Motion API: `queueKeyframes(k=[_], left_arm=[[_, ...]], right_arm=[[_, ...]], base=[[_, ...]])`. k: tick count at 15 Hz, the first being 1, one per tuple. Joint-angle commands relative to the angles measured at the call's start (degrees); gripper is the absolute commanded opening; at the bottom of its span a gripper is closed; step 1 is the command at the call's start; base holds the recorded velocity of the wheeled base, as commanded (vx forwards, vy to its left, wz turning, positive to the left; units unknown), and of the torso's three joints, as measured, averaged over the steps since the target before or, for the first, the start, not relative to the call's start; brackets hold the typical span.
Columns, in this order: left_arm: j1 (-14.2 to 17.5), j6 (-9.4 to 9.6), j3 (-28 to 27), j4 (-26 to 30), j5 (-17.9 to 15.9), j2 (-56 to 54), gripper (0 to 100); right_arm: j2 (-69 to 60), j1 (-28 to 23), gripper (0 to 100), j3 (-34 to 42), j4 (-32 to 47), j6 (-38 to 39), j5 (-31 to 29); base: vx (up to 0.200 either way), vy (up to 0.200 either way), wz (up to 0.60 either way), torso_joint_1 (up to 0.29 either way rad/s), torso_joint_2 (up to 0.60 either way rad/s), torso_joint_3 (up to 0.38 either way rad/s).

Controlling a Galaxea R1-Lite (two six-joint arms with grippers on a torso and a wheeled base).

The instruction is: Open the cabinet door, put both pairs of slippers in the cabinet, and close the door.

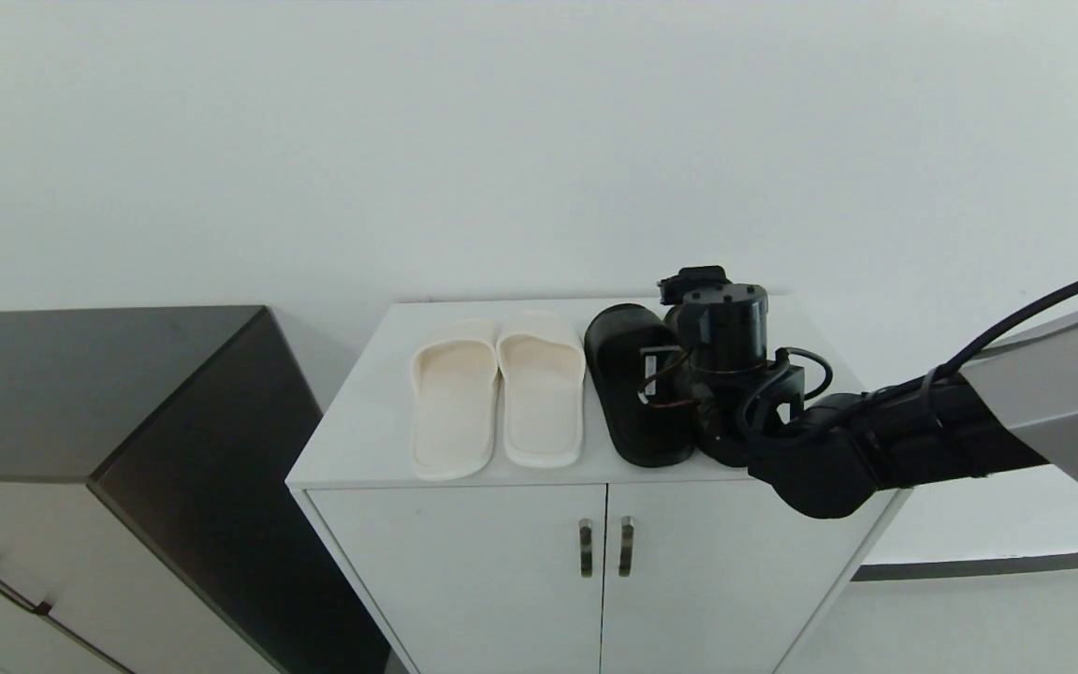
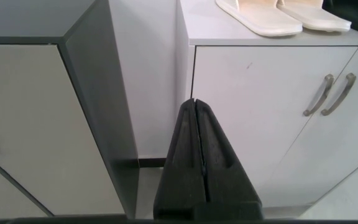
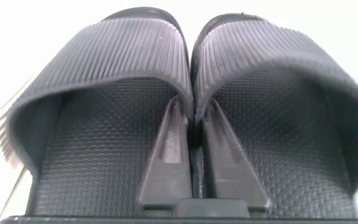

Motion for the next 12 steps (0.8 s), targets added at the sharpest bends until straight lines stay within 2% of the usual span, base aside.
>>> queueKeyframes(k=[1, 6, 8, 10, 12], left_arm=[[0.01, -0.04, 0.00, 0.00, 0.02, 0.04, 0], [0.01, -0.04, 0.00, 0.00, -0.07, 0.04, 0], [0.01, -0.04, 0.00, 0.00, -0.07, 0.04, 0], [0.01, -0.04, 0.00, 0.00, 0.02, 0.04, 0], [0.09, 0.23, 0.00, 0.00, -0.07, 0.04, 0]], right_arm=[[-1.57, 0.13, 0, 0.55, -0.03, -0.01, -0.16], [-11.50, 1.19, 0, 7.67, 0.68, -1.07, 0.63], [-18.36, 3.74, 0, 14.61, 1.12, -1.68, 3.89], [-27.41, 7.69, 0, 23.05, 8.85, -1.51, 6.61], [-36.82, 10.68, 0, 29.46, 12.28, -0.71, 13.99]], base=[[0.000, 0.000, 0.00, 0.000, 0.00, 0.000], [0.000, 0.000, 0.00, 0.000, 0.00, 0.000], [0.000, 0.000, 0.00, 0.000, 0.00, 0.000], [0.000, 0.000, 0.00, 0.000, 0.00, 0.000], [0.000, 0.000, 0.00, 0.000, 0.00, 0.000]])
